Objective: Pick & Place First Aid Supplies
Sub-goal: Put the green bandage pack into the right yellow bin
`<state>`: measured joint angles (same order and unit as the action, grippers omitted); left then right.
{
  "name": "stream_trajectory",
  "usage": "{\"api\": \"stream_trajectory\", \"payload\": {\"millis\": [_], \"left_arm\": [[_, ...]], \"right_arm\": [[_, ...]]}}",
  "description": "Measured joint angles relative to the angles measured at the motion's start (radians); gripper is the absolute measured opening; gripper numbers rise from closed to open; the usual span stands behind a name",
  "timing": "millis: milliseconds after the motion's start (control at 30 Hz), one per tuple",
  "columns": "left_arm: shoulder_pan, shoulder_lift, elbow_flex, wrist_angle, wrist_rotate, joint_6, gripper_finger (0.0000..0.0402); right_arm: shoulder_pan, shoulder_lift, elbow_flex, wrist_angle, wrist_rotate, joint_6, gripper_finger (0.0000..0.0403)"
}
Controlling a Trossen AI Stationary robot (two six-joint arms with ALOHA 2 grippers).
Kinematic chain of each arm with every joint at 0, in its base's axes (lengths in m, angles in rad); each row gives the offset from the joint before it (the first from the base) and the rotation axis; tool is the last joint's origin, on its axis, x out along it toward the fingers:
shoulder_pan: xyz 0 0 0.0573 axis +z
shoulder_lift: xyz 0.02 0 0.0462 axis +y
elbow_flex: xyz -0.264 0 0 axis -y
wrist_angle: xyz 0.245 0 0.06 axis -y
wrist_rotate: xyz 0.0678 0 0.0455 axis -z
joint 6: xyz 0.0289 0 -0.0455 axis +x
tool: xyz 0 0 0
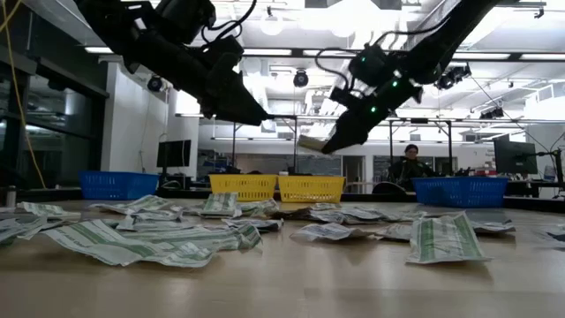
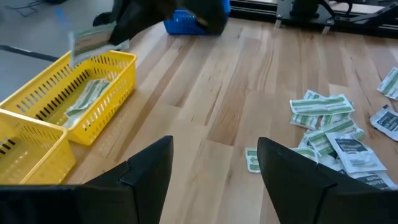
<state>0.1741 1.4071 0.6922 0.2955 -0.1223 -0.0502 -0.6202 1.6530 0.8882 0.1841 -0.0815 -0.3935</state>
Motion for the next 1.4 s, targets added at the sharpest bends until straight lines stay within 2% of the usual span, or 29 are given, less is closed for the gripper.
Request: {"api": "stream_trajectory", "payload": {"millis": [333, 533, 600, 767, 900, 1033, 1200, 1400], "left_arm": [[0.001, 0.0, 0.0, -0.002, 0.0, -0.008, 0.0232], [0.001, 0.0, 0.0, -0.011, -0.001, -0.024, 0.0232], [0.002, 0.0, 0.0, -0.015, -0.001, -0.027, 0.0232], [0.002, 0.0, 0.0, -0.041, -0.034, -0.044, 0.0232], [0.002, 0.0, 0.0, -0.082, -0.046, -0.07, 0.0232], [0.002, 0.0, 0.0, -0.157, -0.044, -0.115, 0.0232], [0.002, 0.001, 0.0, -0.253, 0.003, -0.139, 0.0232], [0.002, 0.011, 0.0, -0.305, 0.168, -0.145, 0.0232]], "right_arm": [[-0.023, 0.138, 0.152, -0.085, -0.022, -0.03, 0.0], [-0.024, 0.161, 0.164, -0.134, 0.099, -0.047, 0.0002], [-0.029, 0.161, 0.164, -0.142, 0.099, -0.047, 0.0008], [-0.03, 0.161, 0.164, -0.153, 0.109, -0.033, 0.0037], [-0.03, 0.161, 0.164, -0.153, 0.117, -0.024, 0.0078], [-0.028, 0.149, 0.164, -0.16, 0.125, 0.061, 0.0117], [0.004, 0.077, 0.164, -0.204, 0.057, 0.14, 0.0142], [0.084, -0.003, 0.164, -0.334, 0.009, 0.212, 0.0146]]}}
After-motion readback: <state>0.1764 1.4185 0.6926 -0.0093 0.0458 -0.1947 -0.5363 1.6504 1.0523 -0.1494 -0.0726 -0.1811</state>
